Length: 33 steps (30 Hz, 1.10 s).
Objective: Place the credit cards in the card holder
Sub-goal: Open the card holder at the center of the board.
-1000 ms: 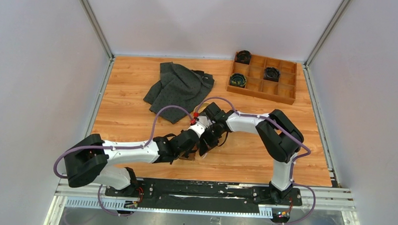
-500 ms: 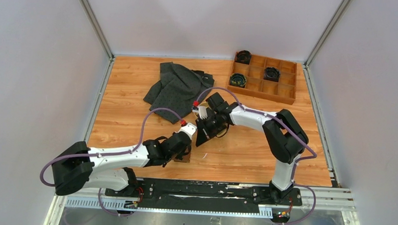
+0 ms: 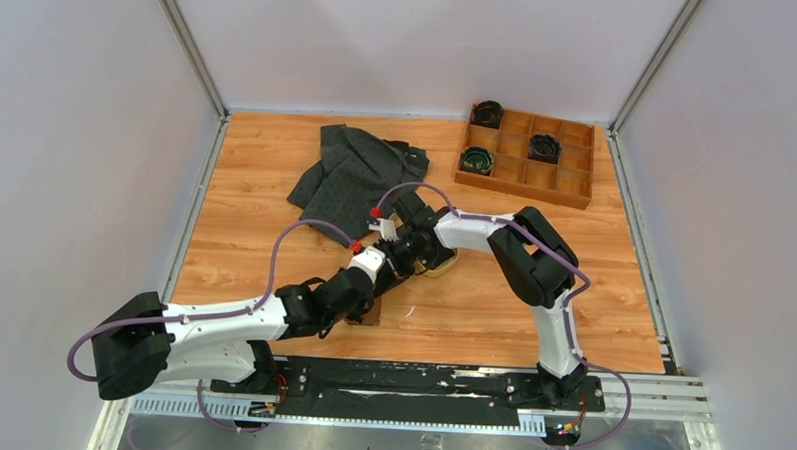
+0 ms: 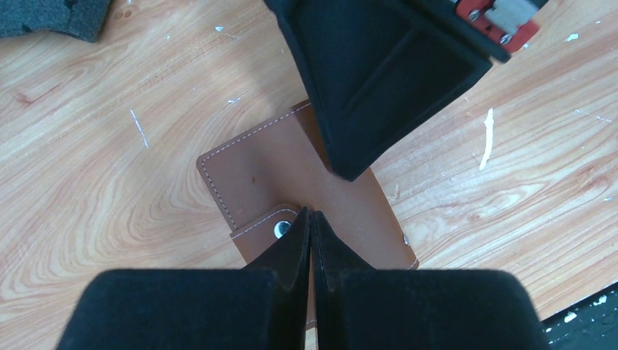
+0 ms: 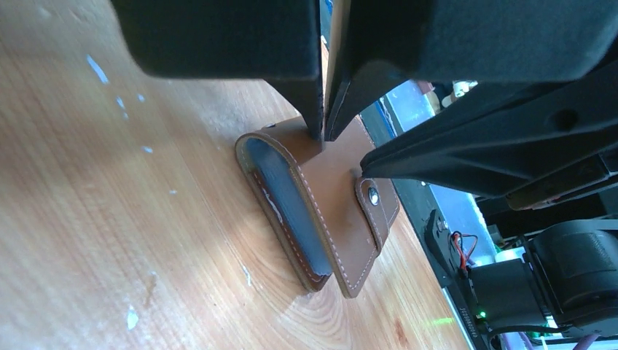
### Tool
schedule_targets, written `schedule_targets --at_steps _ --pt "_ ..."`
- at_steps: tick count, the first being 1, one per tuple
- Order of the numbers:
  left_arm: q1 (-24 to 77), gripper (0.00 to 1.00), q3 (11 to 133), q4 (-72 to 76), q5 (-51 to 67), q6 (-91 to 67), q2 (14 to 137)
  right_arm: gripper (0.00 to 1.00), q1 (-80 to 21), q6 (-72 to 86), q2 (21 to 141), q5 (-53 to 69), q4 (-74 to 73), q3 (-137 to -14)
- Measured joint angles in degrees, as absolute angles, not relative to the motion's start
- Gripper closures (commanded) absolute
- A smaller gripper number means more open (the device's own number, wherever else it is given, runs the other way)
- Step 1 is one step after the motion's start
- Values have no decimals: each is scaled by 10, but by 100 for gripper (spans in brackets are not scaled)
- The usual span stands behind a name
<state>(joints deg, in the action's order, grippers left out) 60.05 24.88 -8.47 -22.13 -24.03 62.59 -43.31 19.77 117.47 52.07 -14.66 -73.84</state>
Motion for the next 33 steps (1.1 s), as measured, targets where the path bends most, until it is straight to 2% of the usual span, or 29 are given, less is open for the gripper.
schedule_targets --at_steps 6,7,8,10,11,13,20,22,33 --pt "601 98 245 -84 -224 -245 618 94 -439 206 1188 520 -145 -748" --pt "601 89 245 -87 -227 -247 613 94 -441 205 1188 516 -146 -748" --pt "601 73 245 -93 -232 -251 608 94 -441 205 1188 510 -148 -748" --pt "601 54 245 -108 -240 -262 590 94 -441 203 1188 502 -151 -750" --pt "600 46 245 -116 -244 -267 580 94 -441 202 1188 498 -153 -751" --pt "600 38 245 -130 -245 -269 557 94 -441 200 1188 494 -158 -754" --pt "583 35 245 -139 -227 -260 492 94 -441 193 1188 488 -166 -757" --pt "554 35 245 -152 -211 -269 517 94 -441 189 1188 484 -170 -760" --pt "531 36 244 -148 -200 -301 585 95 -441 186 1188 483 -173 -761"
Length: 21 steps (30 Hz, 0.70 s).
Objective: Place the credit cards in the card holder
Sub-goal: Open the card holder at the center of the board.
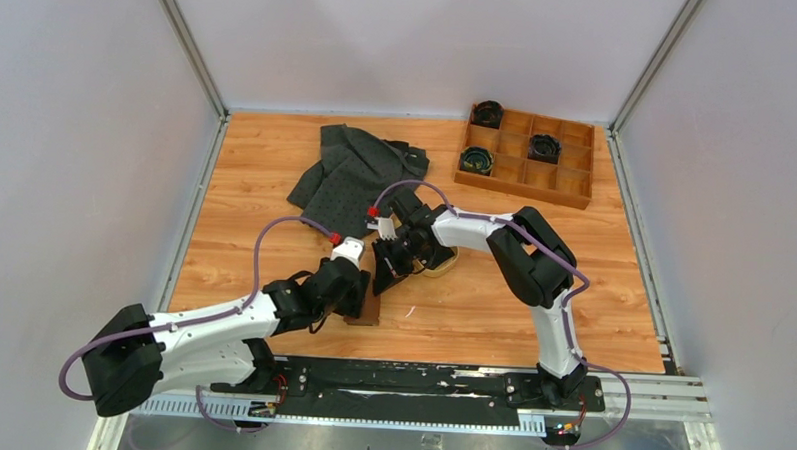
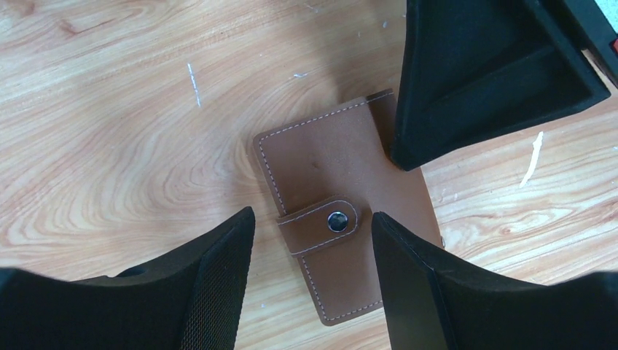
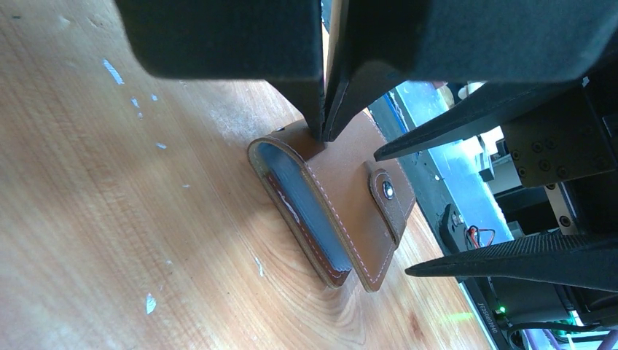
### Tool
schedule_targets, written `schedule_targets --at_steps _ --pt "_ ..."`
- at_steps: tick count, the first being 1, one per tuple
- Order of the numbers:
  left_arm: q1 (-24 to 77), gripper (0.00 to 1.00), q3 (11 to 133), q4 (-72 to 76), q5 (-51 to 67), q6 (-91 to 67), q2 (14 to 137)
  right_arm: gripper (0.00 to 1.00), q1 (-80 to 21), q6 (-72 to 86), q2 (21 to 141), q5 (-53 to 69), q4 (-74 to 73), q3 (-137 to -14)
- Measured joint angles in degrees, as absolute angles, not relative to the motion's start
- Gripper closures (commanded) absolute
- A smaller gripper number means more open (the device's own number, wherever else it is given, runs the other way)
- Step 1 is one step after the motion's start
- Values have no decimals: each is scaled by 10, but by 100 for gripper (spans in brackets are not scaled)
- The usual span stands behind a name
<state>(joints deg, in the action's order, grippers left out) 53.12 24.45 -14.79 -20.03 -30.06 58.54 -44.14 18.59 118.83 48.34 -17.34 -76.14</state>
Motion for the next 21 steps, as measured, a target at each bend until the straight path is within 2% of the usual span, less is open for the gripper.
schedule_targets --at_steps 2,7,13,18,21 --pt "530 37 242 -140 -197 -304 588 95 -441 186 1189 483 -174 -762" --pt "526 47 233 -119 -192 -311 600 95 -441 186 1190 484 -176 -764" --pt "512 70 229 -98 -191 -321 605 96 -442 186 1190 482 -176 -764" --pt "490 78 214 -94 -189 -330 582 97 -442 184 1190 477 -181 -766" --pt "479 77 209 -98 -182 -333 571 97 -443 183 1190 474 -184 -768"
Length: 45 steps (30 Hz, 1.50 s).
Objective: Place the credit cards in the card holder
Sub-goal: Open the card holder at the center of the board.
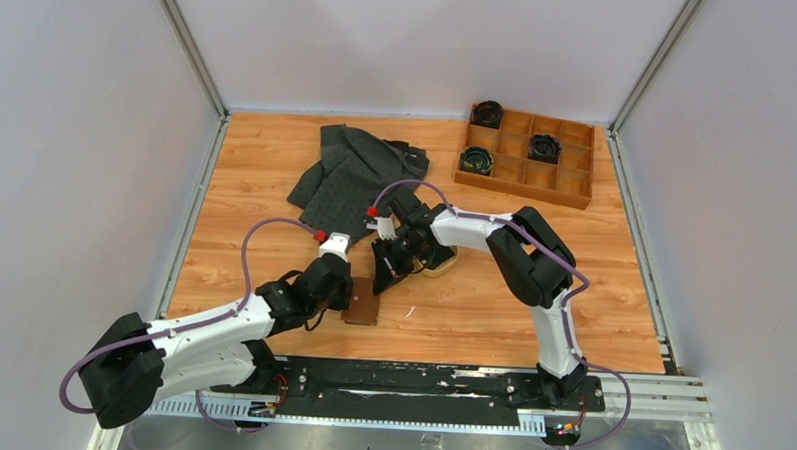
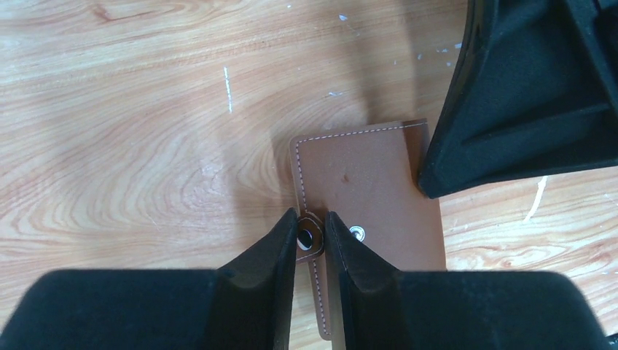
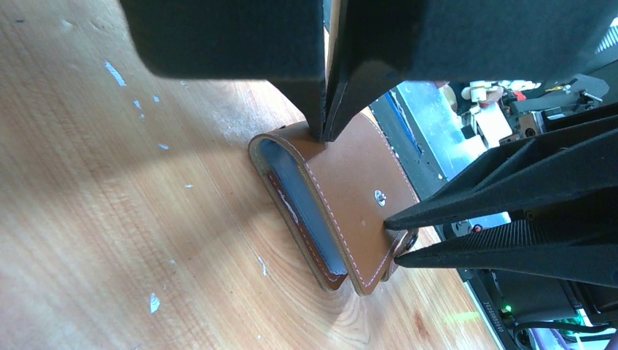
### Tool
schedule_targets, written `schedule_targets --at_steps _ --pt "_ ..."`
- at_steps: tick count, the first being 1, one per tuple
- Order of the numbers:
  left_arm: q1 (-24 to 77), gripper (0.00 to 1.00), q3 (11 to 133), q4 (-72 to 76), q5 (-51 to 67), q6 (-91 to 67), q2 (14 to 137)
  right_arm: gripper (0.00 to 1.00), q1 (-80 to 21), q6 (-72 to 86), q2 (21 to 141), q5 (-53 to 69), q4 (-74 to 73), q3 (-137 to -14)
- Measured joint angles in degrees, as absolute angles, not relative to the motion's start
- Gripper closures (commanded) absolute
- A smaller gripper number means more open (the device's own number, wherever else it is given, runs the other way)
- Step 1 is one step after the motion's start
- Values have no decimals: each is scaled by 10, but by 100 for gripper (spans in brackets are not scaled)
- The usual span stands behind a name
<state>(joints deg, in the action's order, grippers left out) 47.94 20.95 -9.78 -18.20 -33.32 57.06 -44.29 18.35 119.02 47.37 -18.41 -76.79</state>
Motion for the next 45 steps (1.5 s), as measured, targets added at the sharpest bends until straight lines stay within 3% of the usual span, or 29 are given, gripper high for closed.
schedule_targets --at_steps 3,8,18,24,29,33,36,41,45 --pt "473 69 208 -106 -176 -336 561 97 -443 181 1191 472 -190 -772" --pt "460 67 201 -130 -163 -343 531 95 -444 167 1191 471 -196 -775" --pt "444 49 158 -135 -115 -370 435 82 -444 88 1171 478 -211 -778" --pt "443 28 143 -142 -99 -385 345 76 -444 -33 1123 495 -264 -792" --pt "443 3 143 -164 -96 -385 247 71 -444 -163 1041 488 -328 -795" --pt "442 0 143 -182 -94 -389 176 68 -440 -244 955 475 -361 -795" --pt "442 0 143 -190 -84 -397 140 56 -430 -290 886 460 -373 -784" --pt "442 0 142 -187 -58 -421 113 21 -383 -327 762 444 -382 -747" --pt "442 3 141 -190 -41 -444 113 15 -301 -329 686 487 -359 -698"
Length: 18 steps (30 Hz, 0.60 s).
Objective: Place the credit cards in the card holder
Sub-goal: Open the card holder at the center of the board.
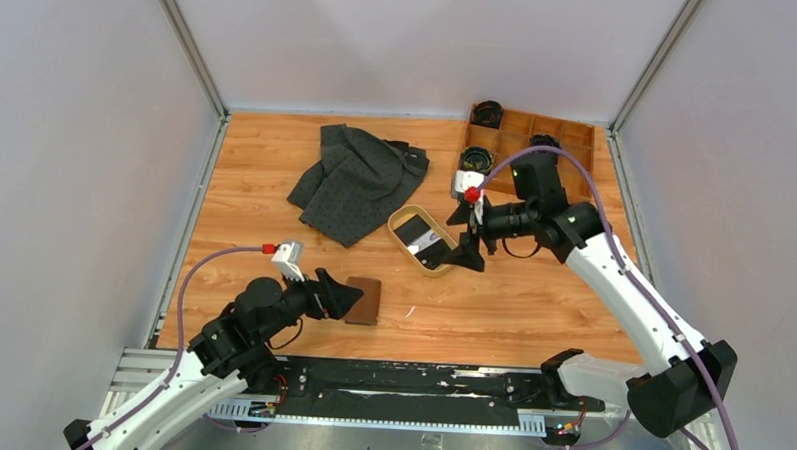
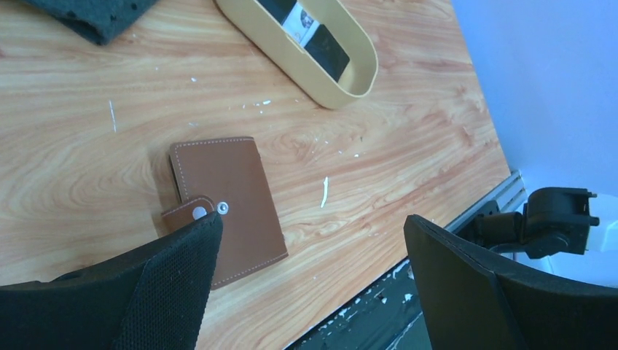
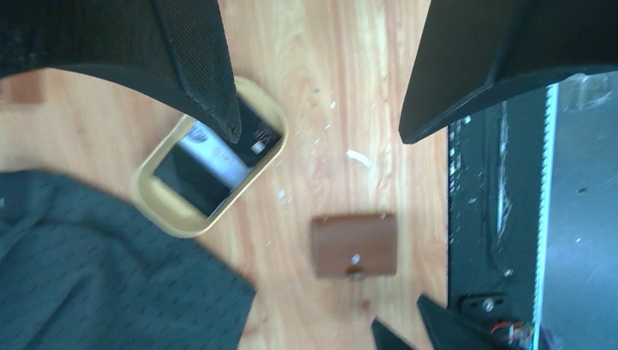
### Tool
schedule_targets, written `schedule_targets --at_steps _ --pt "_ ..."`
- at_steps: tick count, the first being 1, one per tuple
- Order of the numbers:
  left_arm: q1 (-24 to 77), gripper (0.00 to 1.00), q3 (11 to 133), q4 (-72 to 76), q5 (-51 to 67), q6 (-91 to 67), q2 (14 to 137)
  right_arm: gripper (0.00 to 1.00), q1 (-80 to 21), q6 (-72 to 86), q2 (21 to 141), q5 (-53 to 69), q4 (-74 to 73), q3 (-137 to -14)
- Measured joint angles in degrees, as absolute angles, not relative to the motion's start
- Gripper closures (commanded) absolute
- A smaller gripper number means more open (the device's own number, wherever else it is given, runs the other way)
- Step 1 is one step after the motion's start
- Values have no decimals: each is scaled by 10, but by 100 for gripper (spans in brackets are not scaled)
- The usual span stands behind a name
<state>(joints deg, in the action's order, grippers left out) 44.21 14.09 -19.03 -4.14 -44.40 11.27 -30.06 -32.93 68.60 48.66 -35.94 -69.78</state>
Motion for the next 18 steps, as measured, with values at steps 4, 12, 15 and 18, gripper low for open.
schedule_targets --at_steps 4,12,15,18 --pt "442 9 141 -205 -39 -459 144 9 -276 -335 667 535 -343 -598" --pt "442 29 136 -223 -46 -472 298 9 -270 -336 667 569 -323 -531" --pt "442 38 115 -192 -36 -477 331 9 -269 -337 668 570 -314 -531" --pt "442 46 94 -162 -25 -485 338 10 -269 -337 670 570 -310 -531"
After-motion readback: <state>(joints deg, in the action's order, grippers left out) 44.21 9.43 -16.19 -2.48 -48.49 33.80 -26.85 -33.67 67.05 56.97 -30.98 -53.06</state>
